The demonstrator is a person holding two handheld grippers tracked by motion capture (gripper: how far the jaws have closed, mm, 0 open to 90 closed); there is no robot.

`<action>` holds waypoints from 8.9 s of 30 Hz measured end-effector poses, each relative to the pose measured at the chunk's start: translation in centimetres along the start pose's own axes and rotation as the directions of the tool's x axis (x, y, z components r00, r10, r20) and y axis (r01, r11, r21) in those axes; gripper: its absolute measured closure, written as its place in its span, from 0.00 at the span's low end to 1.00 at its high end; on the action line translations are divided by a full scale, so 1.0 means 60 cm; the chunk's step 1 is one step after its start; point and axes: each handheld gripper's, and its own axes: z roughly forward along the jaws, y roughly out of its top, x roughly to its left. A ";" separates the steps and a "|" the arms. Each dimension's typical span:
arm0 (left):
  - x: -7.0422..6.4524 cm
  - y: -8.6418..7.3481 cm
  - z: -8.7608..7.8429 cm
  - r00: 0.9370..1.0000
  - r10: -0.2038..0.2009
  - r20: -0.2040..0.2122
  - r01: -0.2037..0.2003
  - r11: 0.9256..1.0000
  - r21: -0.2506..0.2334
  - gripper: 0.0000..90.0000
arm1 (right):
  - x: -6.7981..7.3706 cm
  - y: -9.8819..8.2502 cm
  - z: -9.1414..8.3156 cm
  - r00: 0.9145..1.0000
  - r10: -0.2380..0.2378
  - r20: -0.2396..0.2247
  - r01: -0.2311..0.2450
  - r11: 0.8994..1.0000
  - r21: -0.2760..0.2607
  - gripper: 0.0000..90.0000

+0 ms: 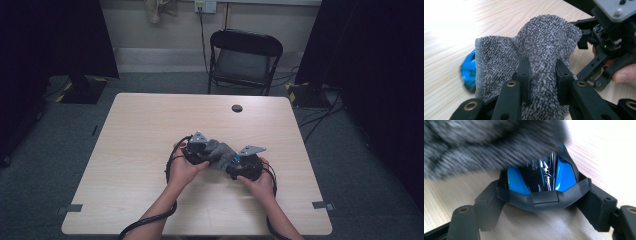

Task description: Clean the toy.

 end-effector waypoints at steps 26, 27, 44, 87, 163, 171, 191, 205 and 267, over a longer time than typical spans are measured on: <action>-0.034 0.013 0.063 0.997 0.074 -0.031 -0.071 0.994 0.087 0.79 | 0.001 0.000 0.000 1.000 -0.003 0.001 0.003 1.000 -0.002 0.29; -0.034 0.013 0.063 0.997 0.074 -0.032 -0.071 0.994 0.088 0.80 | 0.001 0.000 0.000 1.000 -0.002 0.001 0.002 1.000 -0.001 0.29; 0.005 0.033 0.050 0.994 0.050 -0.100 -0.039 0.994 0.106 0.80 | 0.002 -0.001 -0.001 1.000 0.001 0.003 -0.001 1.000 -0.003 0.29; 0.120 0.007 0.028 0.953 -0.085 -0.291 0.107 0.993 0.059 0.80 | 0.002 -0.001 -0.001 1.000 0.002 0.004 -0.002 1.000 -0.003 0.29; 0.002 0.047 0.063 0.985 0.071 -0.154 -0.052 0.990 0.128 0.79 | 0.002 -0.001 -0.001 1.000 0.002 0.005 -0.002 1.000 -0.003 0.29; 0.021 0.047 0.058 0.981 0.061 -0.185 -0.038 0.991 0.126 0.79 | 0.002 -0.001 -0.001 1.000 0.002 0.005 -0.002 1.000 -0.003 0.29; 0.066 0.040 0.054 0.969 0.010 -0.247 0.021 0.993 0.120 0.79 | 0.002 -0.001 -0.001 1.000 0.002 0.004 -0.002 1.000 -0.002 0.29; 0.090 0.033 0.052 0.957 -0.013 -0.290 0.048 0.993 0.112 0.79 | 0.002 -0.001 -0.001 1.000 0.001 0.004 -0.001 1.000 -0.002 0.29; 0.023 0.061 0.003 0.978 0.071 -0.198 -0.059 0.996 0.067 0.79 | 0.003 -0.001 -0.001 1.000 0.004 0.006 -0.004 1.000 -0.003 0.29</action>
